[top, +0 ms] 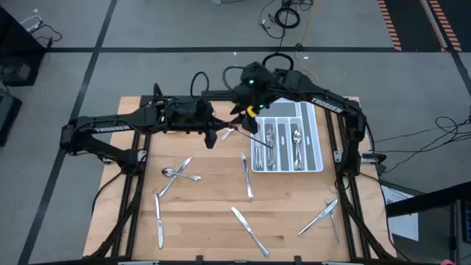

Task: Sort silverware
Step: Put the silver spoon into the white silverware tray

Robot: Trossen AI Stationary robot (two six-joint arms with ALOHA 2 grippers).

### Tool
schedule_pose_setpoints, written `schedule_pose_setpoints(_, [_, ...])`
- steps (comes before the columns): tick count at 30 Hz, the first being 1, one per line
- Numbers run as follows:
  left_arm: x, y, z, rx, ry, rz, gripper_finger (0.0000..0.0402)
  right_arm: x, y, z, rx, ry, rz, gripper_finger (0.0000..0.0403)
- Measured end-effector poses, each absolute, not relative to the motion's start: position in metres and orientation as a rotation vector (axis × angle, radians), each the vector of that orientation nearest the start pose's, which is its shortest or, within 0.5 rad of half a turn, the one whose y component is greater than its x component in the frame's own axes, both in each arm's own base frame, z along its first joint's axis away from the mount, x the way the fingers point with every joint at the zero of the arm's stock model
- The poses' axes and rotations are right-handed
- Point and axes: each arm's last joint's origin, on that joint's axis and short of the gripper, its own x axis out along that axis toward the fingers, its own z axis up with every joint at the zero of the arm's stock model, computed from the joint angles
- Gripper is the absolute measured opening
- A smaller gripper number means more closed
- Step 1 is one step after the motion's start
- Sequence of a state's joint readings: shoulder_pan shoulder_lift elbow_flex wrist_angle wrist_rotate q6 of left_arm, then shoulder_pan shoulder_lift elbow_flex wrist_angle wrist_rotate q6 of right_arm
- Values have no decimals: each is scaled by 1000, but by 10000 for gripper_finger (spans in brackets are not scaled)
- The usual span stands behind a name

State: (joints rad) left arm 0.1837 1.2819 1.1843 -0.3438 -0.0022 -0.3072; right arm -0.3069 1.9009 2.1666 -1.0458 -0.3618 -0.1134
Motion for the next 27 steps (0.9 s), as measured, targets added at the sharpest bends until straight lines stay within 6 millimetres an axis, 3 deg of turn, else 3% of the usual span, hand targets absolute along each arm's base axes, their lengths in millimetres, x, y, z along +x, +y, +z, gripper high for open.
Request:
schedule_pose_setpoints(10, [277, 52, 350, -314, 418, 261, 5, 393, -111, 386, 130, 804, 102, 165])
schedule_pose_setpoints(13, [277, 53, 350, -309, 420, 265, 5, 393, -112, 386, 93, 811, 75, 128])
schedule_pose_setpoints(18, [276, 55, 350, -306, 419, 283, 5, 394, -111, 386, 76, 812, 71, 16])
schedule_pose_setpoints(22, [276, 59, 350, -310, 417, 293, 6, 394, -111, 386, 83, 811, 67, 4])
schedule_pose_setpoints(27, [276, 59, 351, -285, 414, 268, 50, 394, -110, 386, 63, 817, 76, 1])
